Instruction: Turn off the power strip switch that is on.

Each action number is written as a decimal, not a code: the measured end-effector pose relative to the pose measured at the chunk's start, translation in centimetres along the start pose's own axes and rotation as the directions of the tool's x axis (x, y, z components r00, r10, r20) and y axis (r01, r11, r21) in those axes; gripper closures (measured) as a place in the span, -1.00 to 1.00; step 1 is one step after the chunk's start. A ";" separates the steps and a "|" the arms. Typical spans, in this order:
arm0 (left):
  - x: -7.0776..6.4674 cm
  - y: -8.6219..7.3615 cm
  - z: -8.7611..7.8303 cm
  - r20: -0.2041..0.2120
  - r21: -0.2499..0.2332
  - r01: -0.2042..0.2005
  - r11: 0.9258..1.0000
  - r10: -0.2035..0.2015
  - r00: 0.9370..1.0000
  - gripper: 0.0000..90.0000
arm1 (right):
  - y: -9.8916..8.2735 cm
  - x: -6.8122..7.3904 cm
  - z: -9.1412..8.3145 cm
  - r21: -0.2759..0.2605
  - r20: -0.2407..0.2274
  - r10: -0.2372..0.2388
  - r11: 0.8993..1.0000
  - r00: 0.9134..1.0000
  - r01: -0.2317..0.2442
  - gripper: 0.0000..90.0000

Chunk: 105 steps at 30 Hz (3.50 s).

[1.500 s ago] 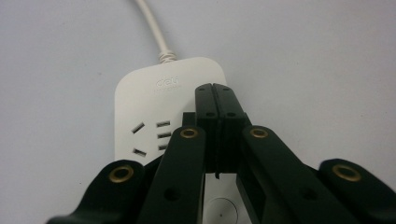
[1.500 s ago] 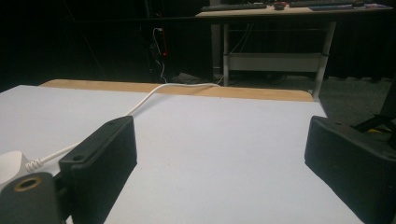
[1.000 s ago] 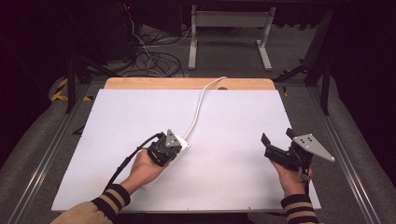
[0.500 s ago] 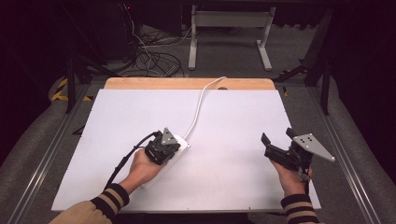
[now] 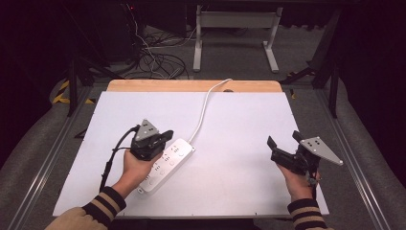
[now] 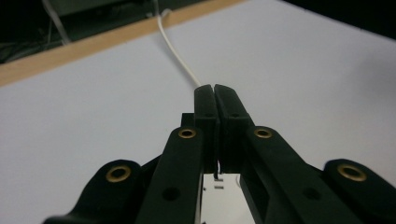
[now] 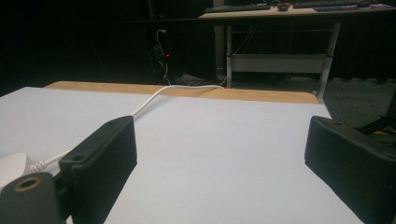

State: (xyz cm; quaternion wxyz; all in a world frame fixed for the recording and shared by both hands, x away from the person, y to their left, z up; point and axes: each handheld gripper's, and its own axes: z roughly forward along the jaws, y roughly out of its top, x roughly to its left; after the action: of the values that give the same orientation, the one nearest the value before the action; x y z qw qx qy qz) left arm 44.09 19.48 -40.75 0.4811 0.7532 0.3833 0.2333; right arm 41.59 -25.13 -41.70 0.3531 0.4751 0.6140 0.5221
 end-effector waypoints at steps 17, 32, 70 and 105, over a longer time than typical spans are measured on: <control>3.5 -2.6 -12.9 -0.221 -0.373 0.174 0.911 -0.269 0.937 1.00 | 0.1 0.1 -0.2 -0.014 0.003 0.009 1.000 1.000 -0.009 -0.78; 4.5 -2.6 -12.6 -0.309 -0.424 0.115 0.898 -0.264 0.914 1.00 | 0.0 0.1 -0.3 -0.011 0.007 0.000 1.000 1.000 0.000 -0.78; 4.9 -3.3 -11.0 -0.371 -0.420 0.088 0.903 -0.260 0.891 -0.84 | 0.1 0.4 0.1 -0.005 -0.005 -0.008 1.000 1.000 0.008 -0.78; 5.1 -3.5 -11.1 -0.377 -0.404 0.111 0.908 -0.276 0.884 -0.92 | 0.2 0.7 0.7 -0.003 -0.023 -0.009 1.000 1.000 0.009 -0.78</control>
State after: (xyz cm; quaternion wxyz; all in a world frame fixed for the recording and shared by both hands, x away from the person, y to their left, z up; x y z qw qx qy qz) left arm 37.93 30.45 -39.25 0.5403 0.5365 0.5024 0.4097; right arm 42.07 -24.25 -41.58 0.3489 0.4659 0.6194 0.5268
